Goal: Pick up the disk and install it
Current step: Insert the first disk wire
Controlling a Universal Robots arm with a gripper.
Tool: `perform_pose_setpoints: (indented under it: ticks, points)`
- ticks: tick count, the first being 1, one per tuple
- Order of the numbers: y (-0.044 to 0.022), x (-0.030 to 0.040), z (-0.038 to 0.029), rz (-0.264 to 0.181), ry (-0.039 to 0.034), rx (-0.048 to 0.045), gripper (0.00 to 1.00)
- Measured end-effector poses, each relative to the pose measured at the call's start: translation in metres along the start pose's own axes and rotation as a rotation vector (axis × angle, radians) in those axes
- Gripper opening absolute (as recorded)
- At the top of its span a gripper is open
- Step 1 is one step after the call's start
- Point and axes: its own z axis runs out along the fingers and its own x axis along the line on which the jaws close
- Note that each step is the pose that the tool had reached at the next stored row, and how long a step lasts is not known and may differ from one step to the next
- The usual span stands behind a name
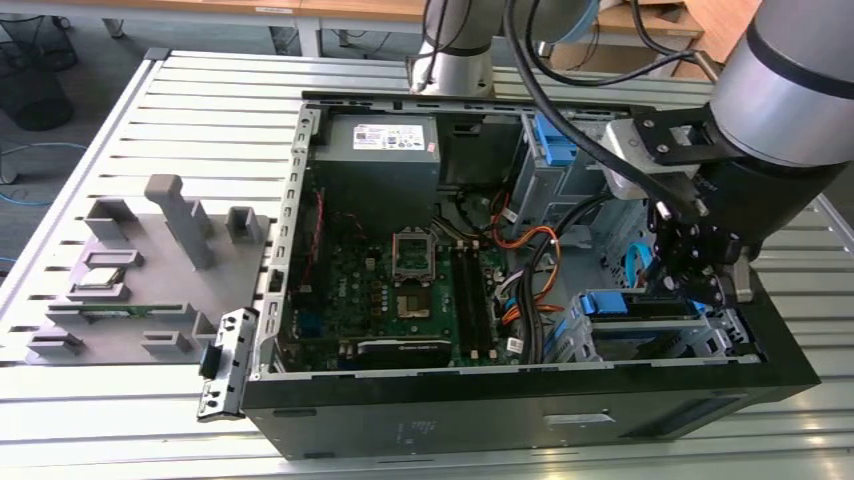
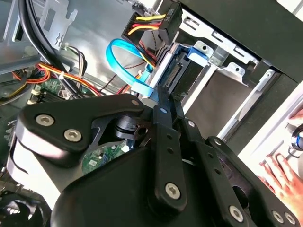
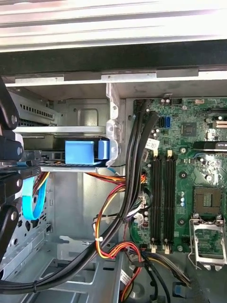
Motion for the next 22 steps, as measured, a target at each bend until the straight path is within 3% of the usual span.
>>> perform_pose_setpoints:
  ticks: [2,13,22]
  points:
    - [0.0010,0.0003,0.0013,0.000,0.0002,0.0107,0.16]
    - [0.0058,0.0005,0.0059,0.000,0.0005,0.0249,0.16]
    - [0.0082,0.0006,0.0089,-0.001,0.0004,0.0440,0.16]
